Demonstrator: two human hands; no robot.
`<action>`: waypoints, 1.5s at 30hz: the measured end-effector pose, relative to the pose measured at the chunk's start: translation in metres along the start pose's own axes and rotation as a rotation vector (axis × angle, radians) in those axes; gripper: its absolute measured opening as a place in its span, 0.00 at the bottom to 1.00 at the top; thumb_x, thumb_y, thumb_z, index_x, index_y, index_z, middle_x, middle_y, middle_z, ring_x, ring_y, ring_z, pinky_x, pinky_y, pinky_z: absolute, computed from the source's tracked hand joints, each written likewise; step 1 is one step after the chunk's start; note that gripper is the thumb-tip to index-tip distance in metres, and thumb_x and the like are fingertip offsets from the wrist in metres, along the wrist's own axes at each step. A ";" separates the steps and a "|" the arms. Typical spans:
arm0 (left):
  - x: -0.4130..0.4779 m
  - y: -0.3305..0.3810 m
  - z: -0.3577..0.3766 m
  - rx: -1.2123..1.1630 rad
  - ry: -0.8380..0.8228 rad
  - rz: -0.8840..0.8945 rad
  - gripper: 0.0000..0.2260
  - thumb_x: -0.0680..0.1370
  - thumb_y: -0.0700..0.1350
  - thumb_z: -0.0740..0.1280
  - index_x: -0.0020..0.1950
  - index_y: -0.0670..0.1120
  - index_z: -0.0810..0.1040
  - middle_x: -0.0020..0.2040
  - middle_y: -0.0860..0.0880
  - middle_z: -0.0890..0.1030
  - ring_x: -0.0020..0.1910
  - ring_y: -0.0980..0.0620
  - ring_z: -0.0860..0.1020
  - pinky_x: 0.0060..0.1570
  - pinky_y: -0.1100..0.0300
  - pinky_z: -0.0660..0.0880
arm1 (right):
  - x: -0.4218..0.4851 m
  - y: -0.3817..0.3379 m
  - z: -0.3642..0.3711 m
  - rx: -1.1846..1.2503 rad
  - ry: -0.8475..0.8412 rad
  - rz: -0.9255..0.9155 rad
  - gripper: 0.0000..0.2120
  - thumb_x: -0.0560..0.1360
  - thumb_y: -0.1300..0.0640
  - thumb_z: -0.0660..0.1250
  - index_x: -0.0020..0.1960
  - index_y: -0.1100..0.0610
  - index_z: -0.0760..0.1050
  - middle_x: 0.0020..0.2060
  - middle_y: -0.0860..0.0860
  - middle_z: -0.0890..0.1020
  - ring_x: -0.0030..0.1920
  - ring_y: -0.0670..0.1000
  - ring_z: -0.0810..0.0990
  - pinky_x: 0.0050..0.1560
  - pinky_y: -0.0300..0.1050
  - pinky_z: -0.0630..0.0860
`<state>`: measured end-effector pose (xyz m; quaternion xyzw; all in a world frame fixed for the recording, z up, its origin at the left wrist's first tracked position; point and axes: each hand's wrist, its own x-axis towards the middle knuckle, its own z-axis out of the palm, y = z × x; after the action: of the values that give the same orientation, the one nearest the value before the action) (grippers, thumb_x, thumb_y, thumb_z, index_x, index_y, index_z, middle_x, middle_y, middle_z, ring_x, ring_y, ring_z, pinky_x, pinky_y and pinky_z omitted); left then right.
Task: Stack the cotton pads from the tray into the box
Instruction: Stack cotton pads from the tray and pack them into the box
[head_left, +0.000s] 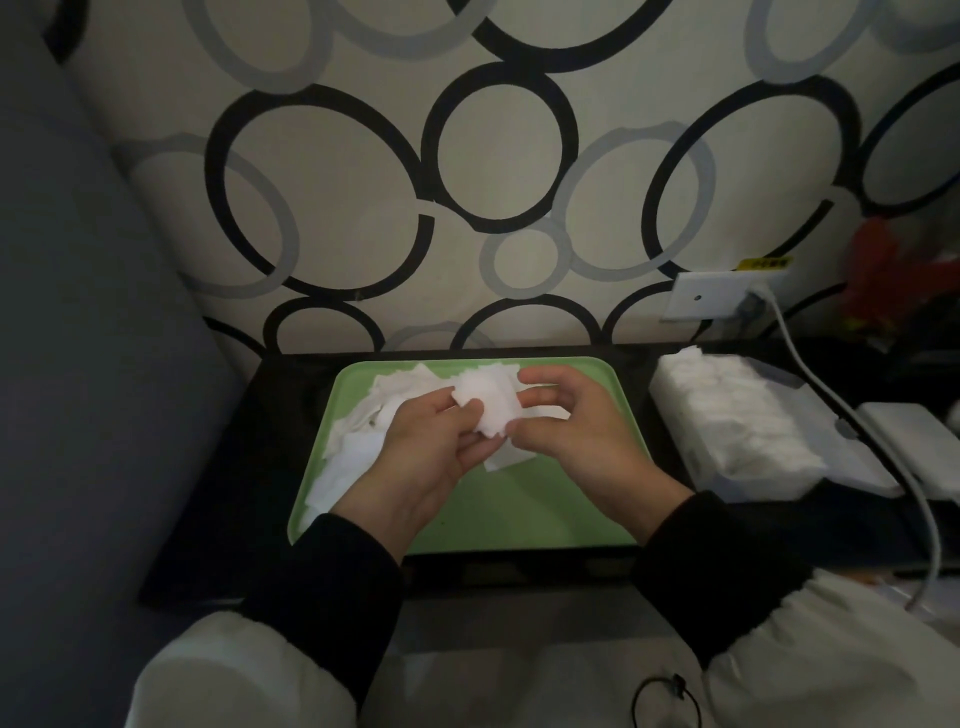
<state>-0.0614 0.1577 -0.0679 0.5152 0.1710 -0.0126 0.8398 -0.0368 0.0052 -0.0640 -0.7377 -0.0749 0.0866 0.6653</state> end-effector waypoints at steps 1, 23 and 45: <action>0.000 0.000 0.000 -0.011 0.001 -0.002 0.10 0.82 0.33 0.62 0.62 0.35 0.77 0.54 0.39 0.85 0.47 0.46 0.86 0.42 0.59 0.82 | 0.000 0.000 -0.001 0.012 -0.002 -0.002 0.23 0.68 0.69 0.75 0.58 0.52 0.78 0.52 0.54 0.82 0.49 0.52 0.84 0.45 0.41 0.80; -0.015 0.007 0.006 0.712 0.034 0.418 0.14 0.73 0.32 0.62 0.43 0.49 0.82 0.48 0.59 0.84 0.41 0.62 0.79 0.40 0.59 0.75 | 0.008 -0.009 -0.020 0.434 -0.092 -0.015 0.18 0.70 0.76 0.69 0.53 0.57 0.79 0.43 0.53 0.81 0.41 0.52 0.80 0.41 0.45 0.76; -0.017 0.008 0.009 0.346 -0.090 0.229 0.04 0.78 0.42 0.71 0.46 0.43 0.84 0.42 0.46 0.85 0.38 0.52 0.82 0.38 0.63 0.79 | 0.004 -0.008 -0.020 0.017 -0.132 -0.174 0.08 0.73 0.69 0.70 0.44 0.58 0.83 0.43 0.48 0.84 0.41 0.50 0.82 0.44 0.43 0.78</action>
<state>-0.0732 0.1513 -0.0521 0.6668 0.0688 0.0306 0.7414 -0.0281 -0.0129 -0.0543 -0.7155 -0.1816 0.0777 0.6701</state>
